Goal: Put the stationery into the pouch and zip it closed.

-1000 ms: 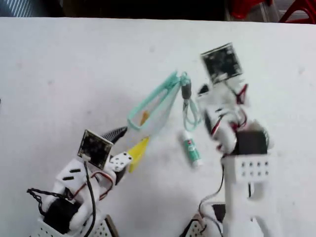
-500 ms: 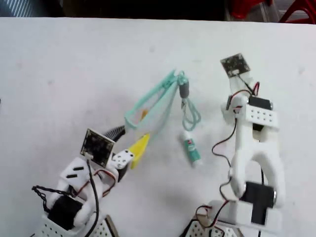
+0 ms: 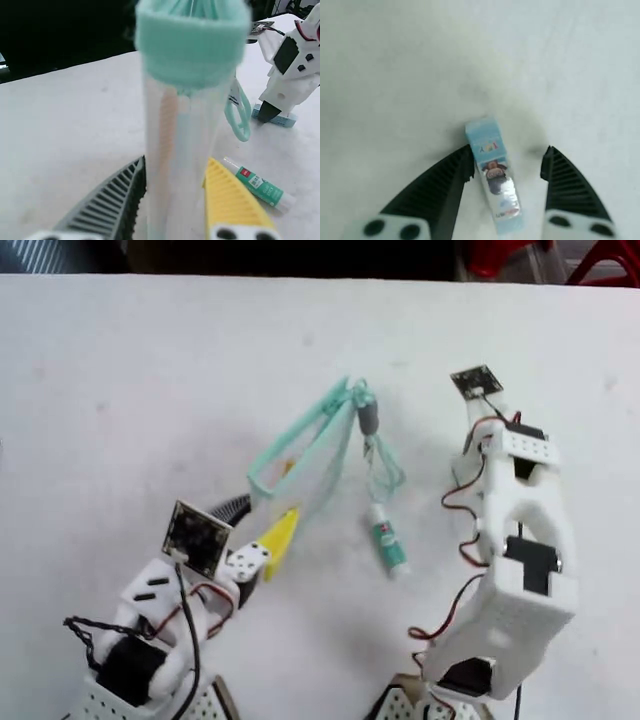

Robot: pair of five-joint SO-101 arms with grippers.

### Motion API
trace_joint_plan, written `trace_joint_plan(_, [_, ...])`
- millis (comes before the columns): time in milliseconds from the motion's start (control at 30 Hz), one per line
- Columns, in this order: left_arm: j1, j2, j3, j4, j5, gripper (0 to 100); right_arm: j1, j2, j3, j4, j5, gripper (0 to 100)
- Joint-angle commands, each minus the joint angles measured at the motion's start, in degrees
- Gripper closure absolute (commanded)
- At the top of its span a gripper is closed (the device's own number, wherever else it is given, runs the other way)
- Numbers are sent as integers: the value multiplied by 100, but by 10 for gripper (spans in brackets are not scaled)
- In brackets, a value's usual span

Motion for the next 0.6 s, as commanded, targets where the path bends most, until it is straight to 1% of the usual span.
trace_joint_plan(0, [-22,22,-26,-185,44,812,22,224,-554,-40,53,787])
trace_joint_plan(200, [4,22,-26,-185,44,812,-40,374,-615,-40,53,799])
trace_joint_plan(233, [4,22,-26,-185,44,812,-57,356,-615,-40,53,827])
trace_joint_plan(333, [4,22,-26,-176,44,812,-75,330,-615,-57,53,983])
trace_joint_plan(367, [4,22,-26,-176,44,812,-75,330,-615,-57,44,986])
trace_joint_plan(400, [4,22,-26,-176,44,812,-75,330,-615,-48,44,961])
trace_joint_plan(433, [4,22,-26,-176,44,812,-75,330,-615,-48,44,955])
trace_joint_plan(500, [4,22,-26,-176,44,812,-40,330,-615,-40,44,987])
trace_joint_plan(567, [4,22,-26,-176,44,812,-31,295,-615,-13,44,980])
